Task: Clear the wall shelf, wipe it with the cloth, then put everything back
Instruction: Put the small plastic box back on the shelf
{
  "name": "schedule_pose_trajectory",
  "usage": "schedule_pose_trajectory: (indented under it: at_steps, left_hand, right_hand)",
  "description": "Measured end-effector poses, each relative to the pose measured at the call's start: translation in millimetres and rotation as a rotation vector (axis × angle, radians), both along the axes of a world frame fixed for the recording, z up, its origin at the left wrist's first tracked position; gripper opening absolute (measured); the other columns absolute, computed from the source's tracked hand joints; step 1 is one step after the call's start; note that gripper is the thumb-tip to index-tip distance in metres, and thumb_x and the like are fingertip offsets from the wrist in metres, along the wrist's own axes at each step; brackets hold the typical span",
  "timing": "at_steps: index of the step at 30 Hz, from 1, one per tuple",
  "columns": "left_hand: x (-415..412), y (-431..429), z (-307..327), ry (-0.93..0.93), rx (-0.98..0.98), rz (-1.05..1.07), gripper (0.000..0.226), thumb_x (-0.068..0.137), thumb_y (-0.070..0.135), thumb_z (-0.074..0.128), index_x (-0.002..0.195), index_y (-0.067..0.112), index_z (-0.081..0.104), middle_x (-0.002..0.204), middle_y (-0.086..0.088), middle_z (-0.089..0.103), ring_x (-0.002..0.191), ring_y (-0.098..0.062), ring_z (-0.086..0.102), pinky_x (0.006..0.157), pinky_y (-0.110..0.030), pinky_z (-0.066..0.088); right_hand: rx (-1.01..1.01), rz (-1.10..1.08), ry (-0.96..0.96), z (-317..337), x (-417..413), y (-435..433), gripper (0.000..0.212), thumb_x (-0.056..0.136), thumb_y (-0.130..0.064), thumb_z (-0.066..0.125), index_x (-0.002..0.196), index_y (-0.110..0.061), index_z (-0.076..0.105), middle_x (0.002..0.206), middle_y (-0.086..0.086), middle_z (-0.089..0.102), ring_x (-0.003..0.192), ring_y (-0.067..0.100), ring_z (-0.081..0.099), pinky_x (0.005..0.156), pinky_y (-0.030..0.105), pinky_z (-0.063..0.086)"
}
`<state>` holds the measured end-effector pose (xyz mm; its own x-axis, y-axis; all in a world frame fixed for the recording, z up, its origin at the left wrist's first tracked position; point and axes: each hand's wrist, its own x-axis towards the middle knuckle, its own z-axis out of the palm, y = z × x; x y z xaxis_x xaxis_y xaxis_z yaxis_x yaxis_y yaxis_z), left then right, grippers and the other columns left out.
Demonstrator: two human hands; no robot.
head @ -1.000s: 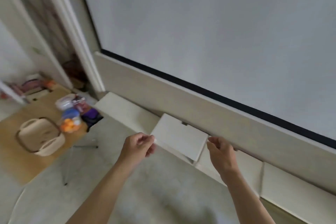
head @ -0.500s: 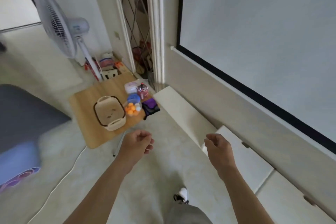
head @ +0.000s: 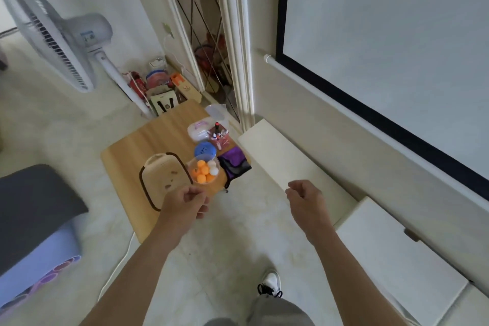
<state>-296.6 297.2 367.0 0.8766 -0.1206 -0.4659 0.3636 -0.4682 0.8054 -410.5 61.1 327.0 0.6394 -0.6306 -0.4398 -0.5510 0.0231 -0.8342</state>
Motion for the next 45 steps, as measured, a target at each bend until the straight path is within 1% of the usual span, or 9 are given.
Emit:
schedule_pose_trajectory:
  at_steps: [9, 17, 21, 23, 27, 32, 36, 41, 45]
  left_hand:
    - [121.3, -27.4, -36.2, 0.095, -0.008, 0.015, 0.007, 0.097, 0.012, 0.062, 0.100, 0.009, 0.068, 0.082, -0.008, 0.074, 0.071, -0.018, 0.067, 0.064, -0.031, 0.055]
    - [282.5, -43.7, -95.0, 0.143, 0.015, 0.015, 0.007, 0.095, 0.009, 0.062, 0.092, 0.007, 0.068, 0.086, -0.018, 0.074, 0.078, -0.026, 0.071, 0.081, -0.044, 0.060]
    - [371.2, -40.2, -138.3, 0.178, 0.026, 0.058, 0.012, 0.095, 0.006, 0.058, 0.087, 0.008, 0.067, 0.082, -0.015, 0.070, 0.075, -0.025, 0.067, 0.084, -0.046, 0.059]
    - [405.2, -34.4, -166.3, 0.185, 0.042, 0.106, 0.013, 0.094, 0.007, 0.059, 0.103, 0.002, 0.067, 0.081, -0.014, 0.068, 0.073, -0.023, 0.065, 0.083, -0.044, 0.060]
    - [449.9, -24.8, -221.5, 0.283, 0.093, 0.148, 0.041, 0.093, 0.022, 0.067, 0.130, 0.009, 0.055, 0.106, -0.015, 0.064, 0.080, -0.017, 0.064, 0.083, -0.040, 0.061]
    - [473.6, -17.5, -282.5, 0.487, 0.095, 0.180, 0.069, 0.089, 0.036, 0.073, 0.147, 0.026, 0.037, 0.132, -0.014, 0.053, 0.103, -0.023, 0.061, 0.086, -0.043, 0.060]
    - [485.9, -17.8, -319.7, 0.600, 0.026, 0.178, 0.081, 0.087, 0.038, 0.076, 0.153, 0.030, 0.028, 0.147, -0.010, 0.042, 0.120, -0.028, 0.053, 0.085, -0.044, 0.059]
    - [495.6, -21.0, -350.7, 0.740, -0.164, 0.166, 0.081, 0.087, 0.036, 0.076, 0.152, 0.032, 0.028, 0.133, -0.006, 0.053, 0.111, -0.034, 0.064, 0.093, -0.051, 0.055]
    - [500.6, -21.6, -363.2, 0.767, -0.214, 0.114, 0.067, 0.082, 0.039, 0.081, 0.137, 0.017, 0.048, 0.118, -0.007, 0.070, 0.113, -0.031, 0.067, 0.094, -0.050, 0.055]
  right_hand:
    - [0.010, -0.029, 0.117, -21.2, 79.4, -15.6, 0.018, 0.094, -0.020, 0.057, 0.110, -0.025, 0.065, 0.095, -0.012, 0.065, 0.090, 0.009, 0.062, 0.074, 0.026, 0.050]
    - [0.004, -0.009, 0.242, -55.1, 211.4, -7.4, 0.017, 0.094, -0.019, 0.053, 0.106, -0.027, 0.062, 0.099, -0.010, 0.066, 0.084, 0.002, 0.060, 0.058, 0.011, 0.040]
    - [-0.029, 0.044, 0.315, -86.9, 313.2, 1.8, 0.016, 0.091, -0.018, 0.056, 0.103, -0.025, 0.065, 0.096, -0.007, 0.066, 0.089, 0.012, 0.060, 0.061, 0.010, 0.038]
    - [-0.057, 0.097, 0.339, -107.1, 366.6, 4.3, 0.016, 0.092, -0.018, 0.057, 0.104, -0.023, 0.066, 0.094, -0.008, 0.063, 0.090, 0.013, 0.058, 0.067, 0.016, 0.038]
    - [-0.082, 0.205, 0.357, -149.9, 455.4, 7.9, 0.023, 0.093, -0.021, 0.055, 0.114, -0.020, 0.064, 0.101, -0.006, 0.060, 0.097, 0.015, 0.057, 0.078, 0.018, 0.036]
    - [-0.076, 0.362, 0.434, -199.5, 527.7, 13.5, 0.040, 0.093, -0.023, 0.053, 0.133, -0.018, 0.054, 0.125, 0.004, 0.061, 0.117, 0.025, 0.056, 0.094, 0.031, 0.045]
    - [-0.093, 0.478, 0.526, -236.0, 561.8, 11.6, 0.052, 0.096, -0.026, 0.053, 0.146, -0.018, 0.041, 0.139, 0.006, 0.054, 0.129, 0.026, 0.049, 0.098, 0.030, 0.039]
    - [-0.025, 0.537, 0.617, -272.9, 583.9, 5.2, 0.064, 0.093, -0.028, 0.056, 0.153, -0.023, 0.033, 0.151, 0.005, 0.044, 0.135, 0.025, 0.046, 0.105, 0.032, 0.040]
    - [0.044, 0.614, 0.655, -283.9, 594.1, 3.9, 0.059, 0.092, -0.024, 0.061, 0.148, -0.022, 0.042, 0.141, 0.005, 0.049, 0.123, 0.025, 0.050, 0.092, 0.029, 0.040]
